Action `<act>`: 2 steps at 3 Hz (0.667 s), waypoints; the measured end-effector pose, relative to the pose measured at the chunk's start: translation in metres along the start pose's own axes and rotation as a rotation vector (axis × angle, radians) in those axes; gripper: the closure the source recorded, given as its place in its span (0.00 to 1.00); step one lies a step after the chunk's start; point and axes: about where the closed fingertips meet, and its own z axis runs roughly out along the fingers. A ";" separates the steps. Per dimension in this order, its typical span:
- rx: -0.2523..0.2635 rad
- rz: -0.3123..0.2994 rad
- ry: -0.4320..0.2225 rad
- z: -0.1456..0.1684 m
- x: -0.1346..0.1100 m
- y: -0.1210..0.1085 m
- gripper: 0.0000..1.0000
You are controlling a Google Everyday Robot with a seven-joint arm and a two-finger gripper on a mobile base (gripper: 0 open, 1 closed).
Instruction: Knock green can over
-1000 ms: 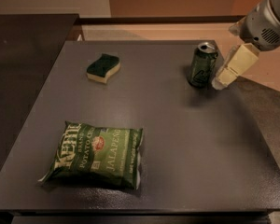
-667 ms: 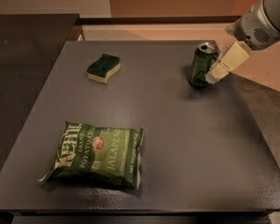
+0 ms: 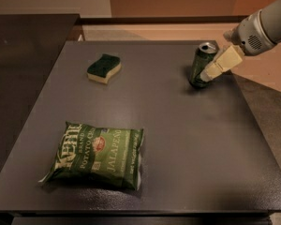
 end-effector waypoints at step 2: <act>-0.016 0.000 -0.086 0.016 0.005 -0.004 0.18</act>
Offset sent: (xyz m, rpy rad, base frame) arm 0.0126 0.0009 -0.0176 0.1123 -0.0670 0.0307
